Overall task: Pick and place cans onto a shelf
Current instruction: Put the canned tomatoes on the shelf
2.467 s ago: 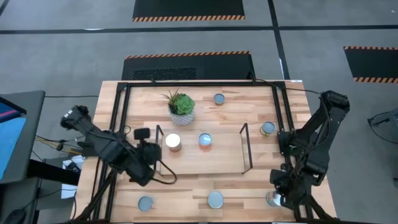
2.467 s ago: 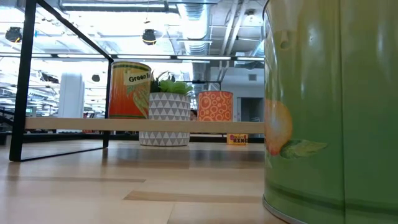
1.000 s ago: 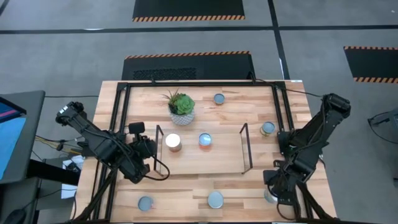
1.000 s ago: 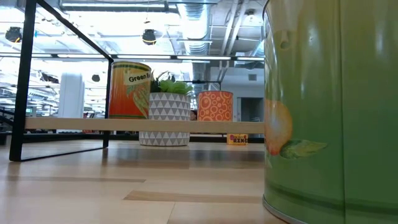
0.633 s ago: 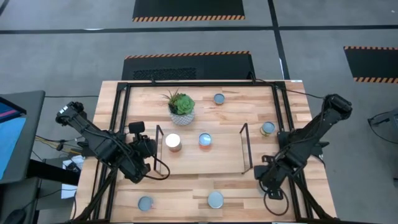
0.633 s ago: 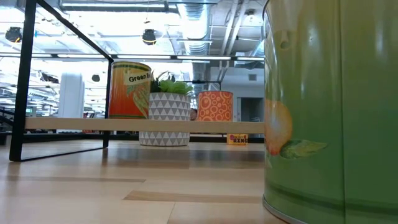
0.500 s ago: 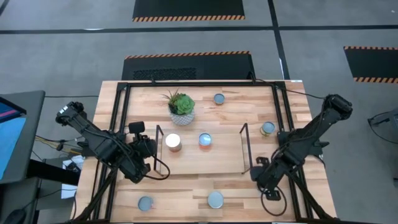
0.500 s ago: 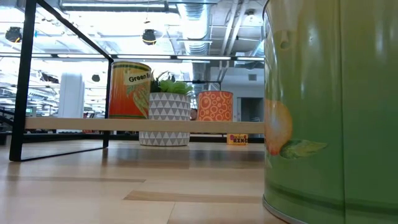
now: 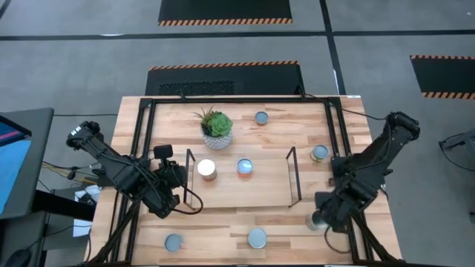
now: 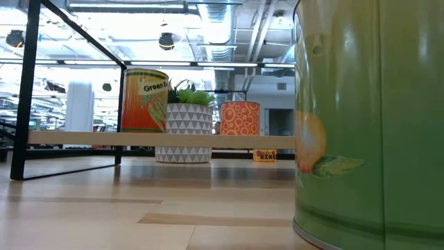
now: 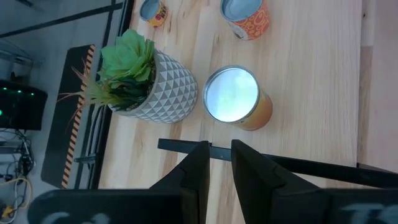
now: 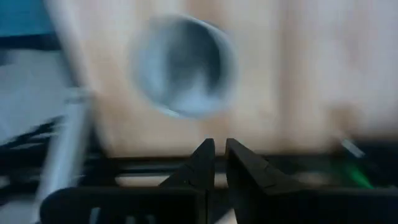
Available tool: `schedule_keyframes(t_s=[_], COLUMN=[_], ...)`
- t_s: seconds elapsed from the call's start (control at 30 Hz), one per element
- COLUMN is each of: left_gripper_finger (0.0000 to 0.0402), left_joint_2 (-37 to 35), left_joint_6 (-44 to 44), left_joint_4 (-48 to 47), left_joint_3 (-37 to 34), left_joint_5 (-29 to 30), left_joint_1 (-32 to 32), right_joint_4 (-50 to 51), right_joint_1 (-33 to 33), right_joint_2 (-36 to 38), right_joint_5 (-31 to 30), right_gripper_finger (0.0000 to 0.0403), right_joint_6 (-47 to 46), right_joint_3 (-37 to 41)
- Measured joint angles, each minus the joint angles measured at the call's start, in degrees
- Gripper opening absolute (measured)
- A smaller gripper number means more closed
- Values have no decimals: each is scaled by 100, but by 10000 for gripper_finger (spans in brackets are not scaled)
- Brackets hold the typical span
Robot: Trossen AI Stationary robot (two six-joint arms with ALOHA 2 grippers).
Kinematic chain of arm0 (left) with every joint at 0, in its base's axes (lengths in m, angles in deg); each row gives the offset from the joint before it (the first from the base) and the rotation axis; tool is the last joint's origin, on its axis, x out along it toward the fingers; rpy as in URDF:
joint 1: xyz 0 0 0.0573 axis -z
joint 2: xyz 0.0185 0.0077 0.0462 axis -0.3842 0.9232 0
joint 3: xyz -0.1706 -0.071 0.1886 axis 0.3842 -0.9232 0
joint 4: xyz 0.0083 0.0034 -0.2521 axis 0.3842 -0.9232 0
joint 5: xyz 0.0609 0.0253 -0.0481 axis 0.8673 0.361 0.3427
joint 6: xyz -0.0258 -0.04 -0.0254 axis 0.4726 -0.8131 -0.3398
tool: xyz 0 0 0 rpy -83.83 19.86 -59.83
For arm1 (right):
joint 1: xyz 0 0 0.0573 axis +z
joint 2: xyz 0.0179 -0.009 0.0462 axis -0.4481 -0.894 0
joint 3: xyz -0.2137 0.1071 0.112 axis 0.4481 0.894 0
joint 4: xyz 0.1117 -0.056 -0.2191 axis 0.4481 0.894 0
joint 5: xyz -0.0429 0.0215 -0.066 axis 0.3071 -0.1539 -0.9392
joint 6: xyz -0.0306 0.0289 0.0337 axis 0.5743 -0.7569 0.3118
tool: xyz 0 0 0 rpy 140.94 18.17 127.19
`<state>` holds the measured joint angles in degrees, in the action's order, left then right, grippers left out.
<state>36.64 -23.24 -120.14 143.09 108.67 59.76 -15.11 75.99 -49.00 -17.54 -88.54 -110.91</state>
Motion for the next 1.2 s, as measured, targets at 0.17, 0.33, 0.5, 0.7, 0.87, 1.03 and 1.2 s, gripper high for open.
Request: schedule_keyframes(t_s=[0.17, 0.33, 0.5, 0.7, 0.87, 1.03, 1.2], left_gripper_finger=[57, 57, 57, 57, 57, 57, 57], left_joint_2=[0, 0, 0, 2, 2, 2, 2], left_joint_6=[-13, 53, 59, -20, -22, -23, -22], left_joint_4=[0, -2, -2, -2, 0, 0, 2], left_joint_3=[0, 0, 0, 0, 0, 2, 2], left_joint_5=[0, 2, 4, 2, 2, 2, 2], left_joint_1=[0, 0, 0, 0, -2, -2, -2], right_joint_4=[753, 155, -545, -241, -338, -326, -350], right_joint_1=[663, 805, 729, 391, 204, 178, 148], right_joint_2=[0, 0, -17, -198, -424, -699, -948], right_joint_5=[-1330, -1321, -1473, -1493, -1433, -1291, -1261], right_gripper_finger=[65, 73, 113, 185, 224, 228, 217], right_joint_6=[-1957, -2843, -2253, -1663, -1020, -634, -418], right_joint_3=[121, 134, 130, 130, 131, 130, 119])
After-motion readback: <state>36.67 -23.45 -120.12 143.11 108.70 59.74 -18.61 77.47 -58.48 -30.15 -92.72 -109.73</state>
